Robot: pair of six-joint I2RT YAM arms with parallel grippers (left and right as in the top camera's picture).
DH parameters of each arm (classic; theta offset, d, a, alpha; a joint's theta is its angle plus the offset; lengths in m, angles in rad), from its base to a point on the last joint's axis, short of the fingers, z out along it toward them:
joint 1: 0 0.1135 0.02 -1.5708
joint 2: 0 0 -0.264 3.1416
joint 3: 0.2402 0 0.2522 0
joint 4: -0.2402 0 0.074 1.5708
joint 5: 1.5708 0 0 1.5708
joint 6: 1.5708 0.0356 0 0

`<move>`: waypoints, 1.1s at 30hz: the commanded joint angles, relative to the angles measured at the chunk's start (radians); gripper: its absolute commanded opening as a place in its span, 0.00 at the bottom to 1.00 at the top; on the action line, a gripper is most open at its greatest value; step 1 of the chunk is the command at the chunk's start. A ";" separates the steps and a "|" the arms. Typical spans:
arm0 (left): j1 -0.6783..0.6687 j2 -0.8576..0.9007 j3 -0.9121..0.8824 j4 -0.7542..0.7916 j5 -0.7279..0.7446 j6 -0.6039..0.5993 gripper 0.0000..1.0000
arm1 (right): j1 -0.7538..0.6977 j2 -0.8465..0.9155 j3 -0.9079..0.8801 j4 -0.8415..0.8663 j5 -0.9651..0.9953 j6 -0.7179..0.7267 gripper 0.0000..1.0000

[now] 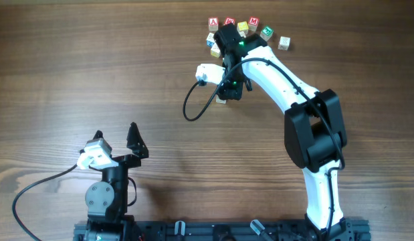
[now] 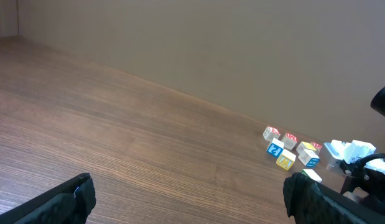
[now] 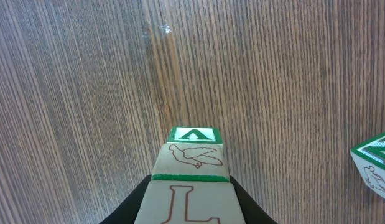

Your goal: Form a tower

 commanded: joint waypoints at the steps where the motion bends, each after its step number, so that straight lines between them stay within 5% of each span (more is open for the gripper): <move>1: 0.006 -0.002 -0.006 0.003 -0.006 0.019 1.00 | 0.001 0.026 -0.016 0.008 -0.009 0.008 0.21; 7: 0.006 -0.002 -0.006 0.003 -0.006 0.019 1.00 | 0.001 0.026 -0.016 0.008 0.000 0.008 0.22; 9: 0.006 -0.002 -0.006 0.003 -0.006 0.019 1.00 | 0.001 0.026 -0.016 0.008 0.000 0.009 0.39; 12: 0.006 -0.002 -0.006 0.003 -0.006 0.019 1.00 | 0.001 0.026 -0.016 0.009 0.000 0.009 0.77; 16: 0.006 -0.002 -0.006 0.003 -0.006 0.019 1.00 | 0.001 0.026 -0.016 0.010 -0.001 0.008 0.98; 27: 0.006 -0.002 -0.006 0.003 -0.006 0.019 1.00 | 0.026 -0.043 0.070 0.034 -0.073 0.179 1.00; 33: 0.006 -0.002 -0.006 0.003 -0.006 0.019 1.00 | 0.055 -0.145 0.116 0.193 -0.070 0.716 1.00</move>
